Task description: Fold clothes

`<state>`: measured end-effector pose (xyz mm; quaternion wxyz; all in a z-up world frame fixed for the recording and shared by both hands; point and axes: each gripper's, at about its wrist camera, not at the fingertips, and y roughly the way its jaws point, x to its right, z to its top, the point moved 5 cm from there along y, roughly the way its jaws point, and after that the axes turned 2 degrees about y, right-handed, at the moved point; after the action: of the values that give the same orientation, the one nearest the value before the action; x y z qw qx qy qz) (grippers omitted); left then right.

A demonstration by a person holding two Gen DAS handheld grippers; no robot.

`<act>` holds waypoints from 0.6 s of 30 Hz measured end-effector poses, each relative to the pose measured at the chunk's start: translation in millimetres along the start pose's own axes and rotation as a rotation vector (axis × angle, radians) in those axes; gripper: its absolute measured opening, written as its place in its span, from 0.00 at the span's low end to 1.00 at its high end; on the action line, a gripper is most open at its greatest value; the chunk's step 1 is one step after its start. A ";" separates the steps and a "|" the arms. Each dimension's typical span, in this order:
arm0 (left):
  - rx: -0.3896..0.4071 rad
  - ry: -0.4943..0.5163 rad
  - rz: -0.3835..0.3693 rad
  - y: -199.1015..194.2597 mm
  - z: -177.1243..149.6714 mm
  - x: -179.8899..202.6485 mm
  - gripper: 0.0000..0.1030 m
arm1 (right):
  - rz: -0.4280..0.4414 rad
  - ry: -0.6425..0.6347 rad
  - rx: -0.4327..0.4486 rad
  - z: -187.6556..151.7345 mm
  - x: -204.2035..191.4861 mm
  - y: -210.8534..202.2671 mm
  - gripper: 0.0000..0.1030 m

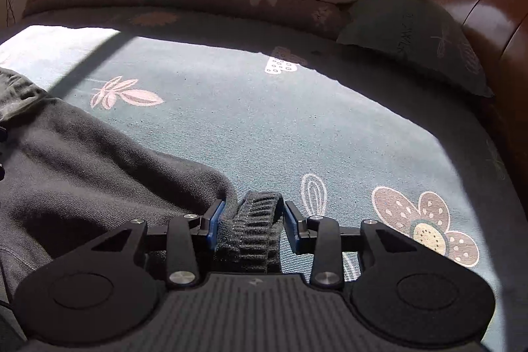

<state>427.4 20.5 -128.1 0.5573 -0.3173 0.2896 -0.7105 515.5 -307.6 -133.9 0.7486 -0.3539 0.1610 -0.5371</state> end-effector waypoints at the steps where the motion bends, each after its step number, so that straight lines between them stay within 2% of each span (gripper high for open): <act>1: 0.002 -0.006 0.002 -1.9 -1.1 -3.7 0.83 | -0.008 0.001 -0.001 1.6 0.7 -0.4 0.44; 4: 0.018 -0.031 0.004 -8.2 1.2 -15.2 0.83 | 0.030 0.051 0.064 21.1 -0.4 -15.0 0.45; 7: 0.043 -0.053 -0.004 -13.4 10.1 -23.6 0.83 | 0.148 0.045 0.093 50.0 -22.7 -19.9 0.42; 10: 0.073 -0.084 -0.022 -17.1 23.8 -31.9 0.83 | 0.300 0.013 0.051 74.6 -65.6 -2.5 0.08; 15: 0.109 -0.137 -0.034 -13.8 47.6 -51.3 0.83 | 0.377 -0.023 -0.038 88.0 -123.4 47.6 0.04; 18: 0.123 -0.165 -0.049 -7.7 57.3 -60.2 0.83 | 0.419 -0.043 -0.071 78.8 -140.9 55.8 0.03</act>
<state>477.7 77.6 -93.8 0.5803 -0.3466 0.1908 -0.7118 550.7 -140.5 -137.7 0.8343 -0.3501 0.2337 -0.3560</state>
